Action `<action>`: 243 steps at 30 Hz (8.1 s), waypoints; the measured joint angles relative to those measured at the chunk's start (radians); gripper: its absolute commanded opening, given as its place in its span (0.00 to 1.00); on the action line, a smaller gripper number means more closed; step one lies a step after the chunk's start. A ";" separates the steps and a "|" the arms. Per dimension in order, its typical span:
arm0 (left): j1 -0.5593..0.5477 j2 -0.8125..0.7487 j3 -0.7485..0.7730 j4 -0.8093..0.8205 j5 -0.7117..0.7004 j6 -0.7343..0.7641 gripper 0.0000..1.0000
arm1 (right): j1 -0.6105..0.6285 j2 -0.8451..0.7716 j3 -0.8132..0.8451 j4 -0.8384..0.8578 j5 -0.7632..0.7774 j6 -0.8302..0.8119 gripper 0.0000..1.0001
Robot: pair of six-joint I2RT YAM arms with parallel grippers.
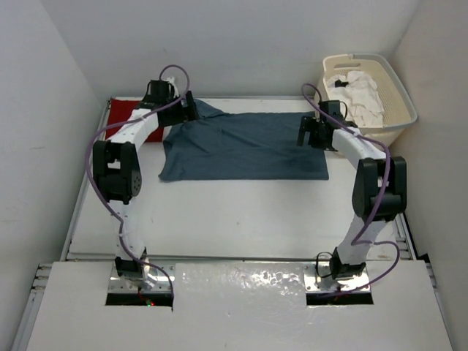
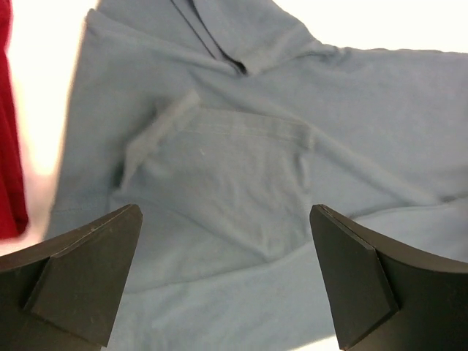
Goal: Fold and stack the t-shirts
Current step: Fold the flattened tshirt in 1/3 of the way, then grap the side of the flattened tshirt furthest away from the robot with both arms
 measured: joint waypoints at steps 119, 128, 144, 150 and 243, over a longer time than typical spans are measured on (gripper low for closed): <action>-0.090 -0.327 -0.590 -0.395 -0.465 -0.344 0.44 | 0.663 0.290 0.139 0.211 -0.432 0.103 0.92; -0.085 -0.335 -0.597 -0.364 -0.485 -0.346 0.48 | 0.669 0.322 0.174 0.196 -0.401 0.136 0.86; -0.060 -0.341 -0.619 -0.241 -0.372 -0.325 0.32 | 0.669 0.355 0.200 0.183 -0.316 0.143 0.00; -0.060 -0.341 -0.605 -0.235 -0.362 -0.323 0.32 | 0.669 0.350 0.200 0.181 -0.258 0.121 0.00; -0.047 -0.038 -0.052 -0.200 -0.279 -0.222 0.00 | 0.094 0.352 0.217 -0.017 0.546 0.179 0.37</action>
